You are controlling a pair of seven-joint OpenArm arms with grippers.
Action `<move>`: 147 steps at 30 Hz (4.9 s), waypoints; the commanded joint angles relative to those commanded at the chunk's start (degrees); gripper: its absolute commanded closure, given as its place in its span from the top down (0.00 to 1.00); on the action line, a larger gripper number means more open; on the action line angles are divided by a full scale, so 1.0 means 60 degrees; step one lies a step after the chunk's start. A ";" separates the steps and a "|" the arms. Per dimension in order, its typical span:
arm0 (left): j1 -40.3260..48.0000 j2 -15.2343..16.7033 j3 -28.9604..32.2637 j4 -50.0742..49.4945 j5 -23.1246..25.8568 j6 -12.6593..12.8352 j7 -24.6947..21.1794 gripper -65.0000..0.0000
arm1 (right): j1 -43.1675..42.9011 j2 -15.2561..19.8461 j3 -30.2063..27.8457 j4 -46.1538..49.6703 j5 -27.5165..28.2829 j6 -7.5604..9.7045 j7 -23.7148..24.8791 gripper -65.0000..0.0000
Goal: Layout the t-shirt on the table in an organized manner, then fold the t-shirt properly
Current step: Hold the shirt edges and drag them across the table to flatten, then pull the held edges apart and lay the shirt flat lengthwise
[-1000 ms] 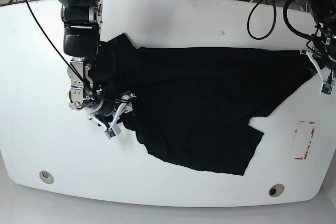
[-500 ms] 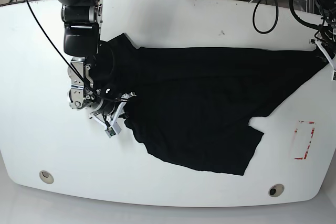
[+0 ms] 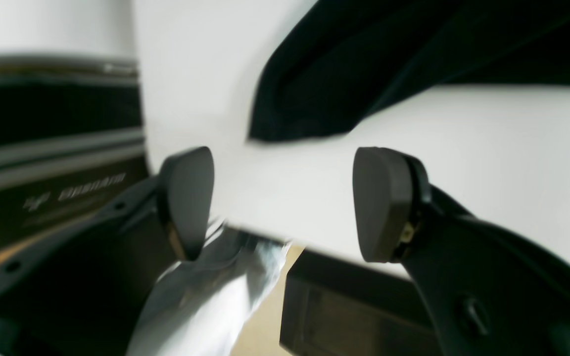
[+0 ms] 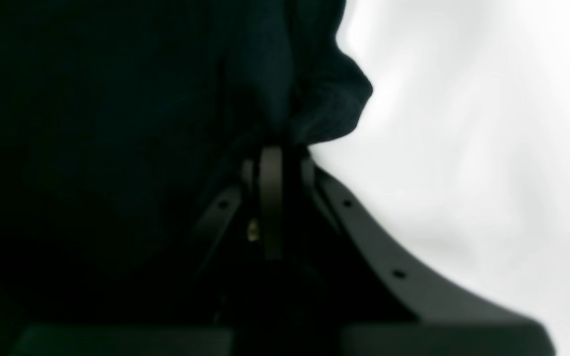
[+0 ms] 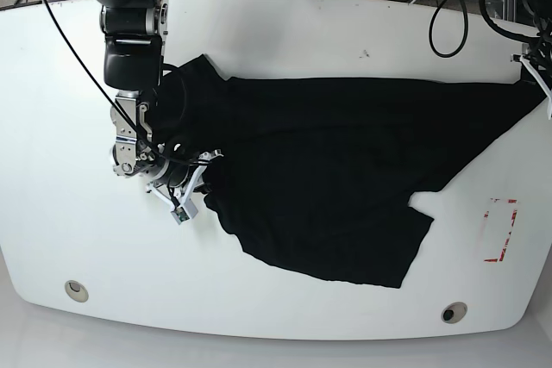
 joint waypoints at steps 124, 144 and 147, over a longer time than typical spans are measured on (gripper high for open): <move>-0.6813 -0.1626 0.4308 -0.1407 0.0044 0.0000 0.0440 0.02 | -0.0850 0.2022 0.1700 0.6974 -0.0015 0.0000 -0.3033 0.00; -0.7516 -0.1377 0.4308 -0.3223 0.0073 0.0000 -0.0982 0.02 | 0.0337 0.1832 0.1685 0.4029 -0.0015 0.0000 -0.1304 0.00; -0.7516 -0.1275 0.4308 -0.3780 0.0088 0.0000 -0.1495 0.06 | 0.0542 0.1729 0.1670 0.3179 -0.0015 0.0000 -0.0674 0.00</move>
